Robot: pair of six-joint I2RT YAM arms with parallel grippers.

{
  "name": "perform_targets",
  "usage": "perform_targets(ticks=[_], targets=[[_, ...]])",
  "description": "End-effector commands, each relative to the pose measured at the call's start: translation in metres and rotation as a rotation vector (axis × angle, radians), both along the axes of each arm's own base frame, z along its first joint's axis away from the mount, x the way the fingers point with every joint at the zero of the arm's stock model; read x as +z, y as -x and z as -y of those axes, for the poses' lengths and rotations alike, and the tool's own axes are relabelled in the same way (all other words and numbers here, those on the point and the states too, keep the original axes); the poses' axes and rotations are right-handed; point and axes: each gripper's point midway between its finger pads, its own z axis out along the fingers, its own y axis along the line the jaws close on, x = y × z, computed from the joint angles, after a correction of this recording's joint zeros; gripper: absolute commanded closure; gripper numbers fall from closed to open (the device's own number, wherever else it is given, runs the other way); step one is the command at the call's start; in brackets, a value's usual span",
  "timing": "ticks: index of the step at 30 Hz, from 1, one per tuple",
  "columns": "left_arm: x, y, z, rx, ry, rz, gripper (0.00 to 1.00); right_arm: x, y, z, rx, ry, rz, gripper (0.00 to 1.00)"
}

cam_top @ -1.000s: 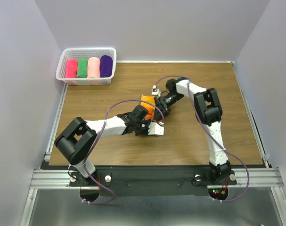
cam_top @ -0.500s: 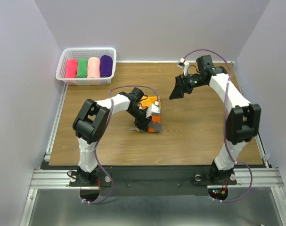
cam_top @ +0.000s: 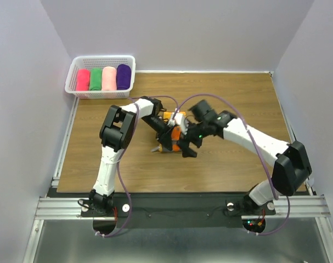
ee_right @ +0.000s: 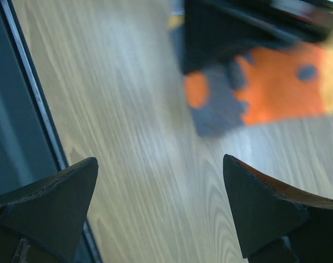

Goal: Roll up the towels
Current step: Roll the towel

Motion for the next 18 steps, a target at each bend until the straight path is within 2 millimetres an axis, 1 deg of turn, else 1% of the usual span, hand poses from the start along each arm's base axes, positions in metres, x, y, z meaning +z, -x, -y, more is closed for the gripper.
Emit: perform_targets(ticks=[1,2,4,6,7,9,11,13,14,17,18], targets=[[-0.074,0.005,-0.051,-0.095,-0.287,0.015,0.61,-0.010,-0.018,-0.023,0.044,0.088,0.306,0.00],[-0.074,0.003,-0.050,-0.092,-0.288,0.018,0.61,-0.013,-0.019,-0.033,0.062,0.085,0.352,0.00],[-0.078,0.003,-0.051,-0.092,-0.295,0.001,0.61,-0.020,-0.021,-0.043,0.115,0.101,0.403,0.01],[-0.078,0.002,-0.051,-0.092,-0.291,-0.011,0.61,-0.036,-0.022,-0.053,0.167,0.123,0.434,0.04],[-0.077,0.002,-0.050,-0.090,-0.288,-0.018,0.61,-0.039,-0.024,-0.056,0.177,0.125,0.454,0.04],[-0.078,0.000,-0.050,-0.088,-0.286,-0.018,0.60,-0.050,-0.022,-0.058,0.218,0.142,0.475,0.05],[-0.078,0.000,-0.050,-0.091,-0.284,-0.024,0.60,-0.057,-0.026,-0.061,0.229,0.141,0.494,0.07],[-0.077,-0.001,-0.051,-0.091,-0.282,-0.026,0.60,-0.069,-0.027,-0.063,0.250,0.152,0.493,0.08],[-0.077,0.000,-0.051,-0.092,-0.280,-0.033,0.60,-0.076,-0.028,-0.067,0.259,0.149,0.489,0.08],[-0.076,0.000,-0.051,-0.092,-0.272,-0.032,0.59,-0.082,-0.029,-0.072,0.273,0.144,0.475,0.11],[-0.076,0.000,-0.052,-0.091,-0.273,-0.035,0.59,-0.089,-0.028,-0.072,0.277,0.152,0.460,0.11]])
